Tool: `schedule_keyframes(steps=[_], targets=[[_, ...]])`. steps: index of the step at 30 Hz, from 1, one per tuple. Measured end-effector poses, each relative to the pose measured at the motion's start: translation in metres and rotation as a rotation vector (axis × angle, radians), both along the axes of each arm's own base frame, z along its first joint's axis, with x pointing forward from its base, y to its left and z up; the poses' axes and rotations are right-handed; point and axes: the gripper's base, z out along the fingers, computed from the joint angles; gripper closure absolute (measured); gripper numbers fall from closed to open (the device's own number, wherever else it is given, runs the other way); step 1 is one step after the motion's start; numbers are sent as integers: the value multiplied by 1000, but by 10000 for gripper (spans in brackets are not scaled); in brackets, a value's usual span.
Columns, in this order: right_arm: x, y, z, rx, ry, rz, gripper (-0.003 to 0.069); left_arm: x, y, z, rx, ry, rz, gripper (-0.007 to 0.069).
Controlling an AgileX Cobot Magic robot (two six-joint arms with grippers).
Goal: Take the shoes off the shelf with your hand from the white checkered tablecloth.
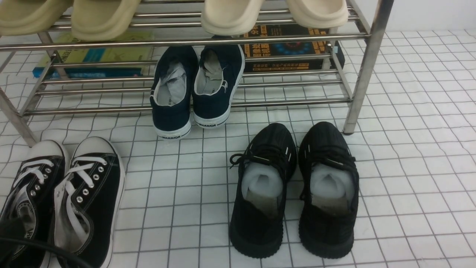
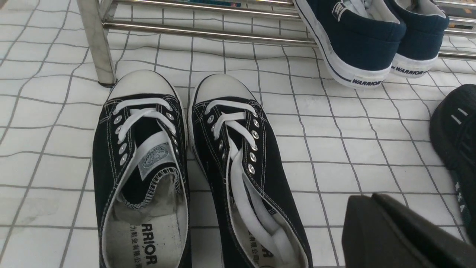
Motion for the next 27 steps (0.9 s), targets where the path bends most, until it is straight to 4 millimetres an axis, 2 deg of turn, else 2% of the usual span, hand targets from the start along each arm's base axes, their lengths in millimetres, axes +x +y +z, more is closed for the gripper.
schedule_keyframes(steps=[5,11,19,27], targets=[[0,0,0,0,0,0,420,0,3,-7,44,14,19,602],[0,0,0,0,0,0,420,-5,12,-43,35,-24,133,597],[0,0,0,0,0,0,420,-7,10,-88,1,-79,77,588],[0,0,0,0,0,0,420,-10,10,-92,-4,-63,80,584]])
